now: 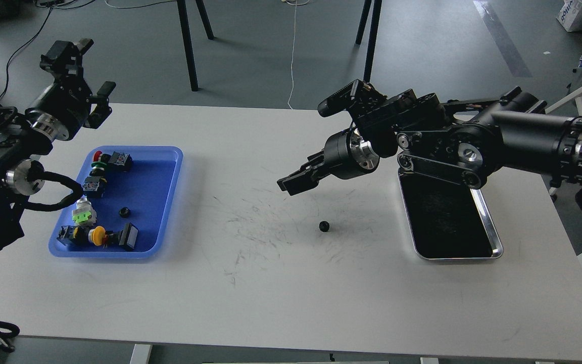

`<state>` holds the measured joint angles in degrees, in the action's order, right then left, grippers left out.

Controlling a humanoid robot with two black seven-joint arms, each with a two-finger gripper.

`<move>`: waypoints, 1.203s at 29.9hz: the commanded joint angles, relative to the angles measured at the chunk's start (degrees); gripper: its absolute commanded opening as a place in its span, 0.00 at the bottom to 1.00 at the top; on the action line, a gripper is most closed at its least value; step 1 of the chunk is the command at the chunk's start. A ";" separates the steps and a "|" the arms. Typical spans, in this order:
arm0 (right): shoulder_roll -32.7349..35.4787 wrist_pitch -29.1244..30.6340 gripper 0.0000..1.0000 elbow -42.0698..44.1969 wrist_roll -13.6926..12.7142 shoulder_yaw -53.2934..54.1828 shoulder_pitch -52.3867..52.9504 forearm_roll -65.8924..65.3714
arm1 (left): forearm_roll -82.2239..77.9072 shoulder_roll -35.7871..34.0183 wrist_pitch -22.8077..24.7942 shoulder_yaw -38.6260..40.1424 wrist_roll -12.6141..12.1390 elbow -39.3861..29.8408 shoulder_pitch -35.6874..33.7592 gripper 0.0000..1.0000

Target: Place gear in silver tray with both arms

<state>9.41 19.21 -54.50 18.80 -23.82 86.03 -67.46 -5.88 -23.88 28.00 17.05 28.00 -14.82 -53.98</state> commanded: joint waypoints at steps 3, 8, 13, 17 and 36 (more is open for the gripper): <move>0.61 0.83 0.97 -2.36 0.35 -3.50 0.80 -0.74 | 0.00 1.73 0.00 0.53 0.00 0.14 0.01 0.99; 0.69 1.27 0.95 -3.51 1.93 -6.58 1.69 -3.01 | 0.08 2.61 0.00 0.70 0.00 0.05 0.10 0.99; 0.69 1.27 0.93 -3.33 3.96 -6.85 0.81 -7.68 | 0.08 3.23 0.00 0.62 0.00 0.23 0.19 0.99; 0.69 1.10 0.89 -2.72 5.19 -8.16 -0.86 -11.19 | 0.17 3.75 0.00 0.62 0.00 0.32 0.19 0.99; -3.70 1.01 0.82 4.75 5.28 -10.45 -4.64 -13.04 | 0.61 3.76 0.00 0.79 0.00 0.32 0.19 0.99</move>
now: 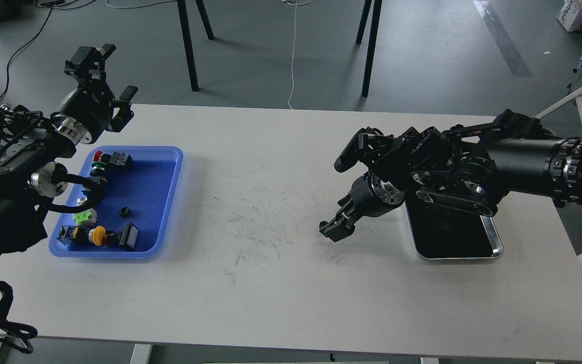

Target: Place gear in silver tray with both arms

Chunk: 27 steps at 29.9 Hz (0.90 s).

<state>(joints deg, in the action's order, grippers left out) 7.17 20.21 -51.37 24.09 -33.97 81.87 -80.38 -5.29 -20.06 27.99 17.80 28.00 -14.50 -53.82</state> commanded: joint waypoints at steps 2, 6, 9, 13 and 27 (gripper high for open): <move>-2.24 0.00 0.80 2.68 -0.01 -0.48 -1.19 -0.12 | 0.62 -0.07 0.01 0.13 0.00 -0.01 0.12 0.99; -3.74 0.00 0.79 4.35 -0.01 -1.28 -1.72 -0.12 | 1.07 -0.24 0.01 0.30 0.00 -0.01 0.12 0.99; -4.70 0.00 0.78 4.97 -0.01 -1.36 -2.07 -0.12 | 1.07 -0.24 0.01 0.21 0.00 -0.01 0.12 0.99; -5.50 0.00 0.76 5.67 -0.01 -1.45 -2.07 -0.12 | 1.07 -0.24 0.01 0.30 0.00 -0.01 0.56 0.99; -7.17 0.00 0.66 7.87 -0.01 -1.63 -3.56 -0.12 | 1.16 -0.24 0.01 0.30 0.00 -0.01 1.00 0.99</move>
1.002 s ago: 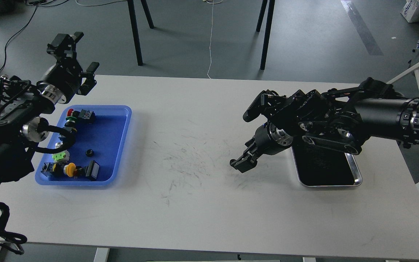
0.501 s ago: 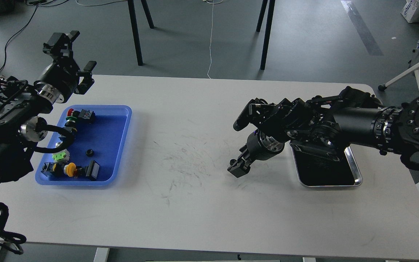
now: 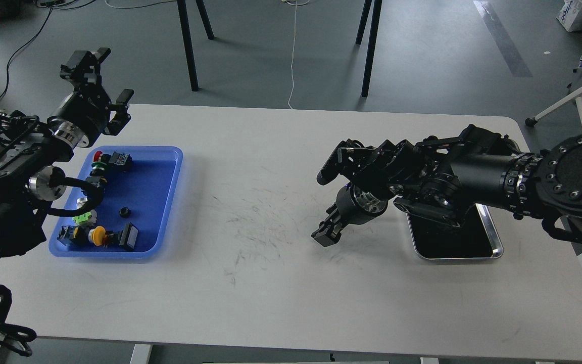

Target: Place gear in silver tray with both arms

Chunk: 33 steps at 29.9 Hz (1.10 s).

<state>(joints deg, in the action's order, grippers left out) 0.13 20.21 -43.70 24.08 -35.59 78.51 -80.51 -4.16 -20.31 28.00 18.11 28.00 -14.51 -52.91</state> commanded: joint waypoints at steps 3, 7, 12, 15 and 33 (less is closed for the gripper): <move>-0.13 0.00 0.66 0.46 0.00 0.00 -0.11 0.00 | 0.03 0.01 0.00 0.00 0.00 0.01 0.09 0.99; -0.13 0.00 0.64 1.52 0.00 -0.09 -0.55 0.00 | 0.03 0.01 0.00 0.00 0.00 0.01 0.09 0.99; -0.13 0.00 0.59 1.60 0.00 -0.09 -0.72 0.00 | 0.12 0.01 0.00 0.00 0.00 0.01 0.18 0.99; -0.13 0.00 0.56 1.60 0.00 -0.09 -0.81 0.00 | 0.12 0.01 0.00 0.00 0.00 0.01 0.18 0.99; -0.13 0.00 0.44 3.80 0.00 -1.58 -0.72 0.09 | 0.12 -0.26 0.00 0.09 0.00 0.01 0.88 0.99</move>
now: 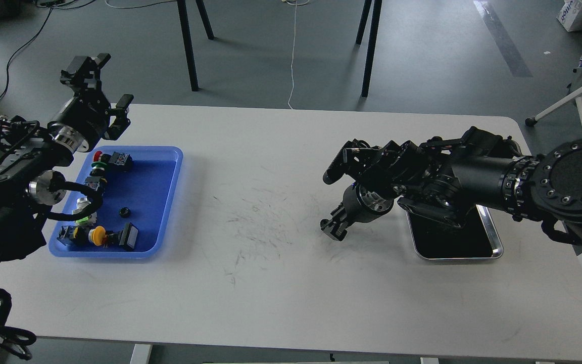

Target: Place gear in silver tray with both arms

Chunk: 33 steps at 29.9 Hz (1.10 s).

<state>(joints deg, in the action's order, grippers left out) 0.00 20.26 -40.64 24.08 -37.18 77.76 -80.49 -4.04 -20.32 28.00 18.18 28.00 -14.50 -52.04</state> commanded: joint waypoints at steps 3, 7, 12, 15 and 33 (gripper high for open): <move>0.00 -0.05 0.44 1.44 0.00 0.09 -0.06 0.15 | 0.00 -0.42 0.00 0.01 0.00 0.00 0.01 0.99; 0.00 -0.05 0.44 2.67 0.00 0.18 -0.68 0.15 | 0.00 -0.51 0.00 -0.07 0.00 0.00 0.01 0.99; 0.00 -0.05 0.45 3.38 0.00 0.36 -1.30 0.15 | 0.00 -0.51 0.00 0.01 0.00 0.00 0.01 0.99; 0.00 -0.05 0.48 3.38 0.00 0.62 -1.30 0.24 | 0.00 -0.51 0.00 0.01 0.00 0.00 0.01 0.99; 0.00 -0.31 0.60 7.42 -0.18 2.91 -2.97 0.59 | 0.08 -0.51 0.00 0.01 0.00 -0.09 -0.08 0.99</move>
<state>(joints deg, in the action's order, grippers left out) 0.00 19.96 -33.75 23.93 -34.65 75.13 -79.93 -3.95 -20.92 28.00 18.19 28.00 -14.59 -52.03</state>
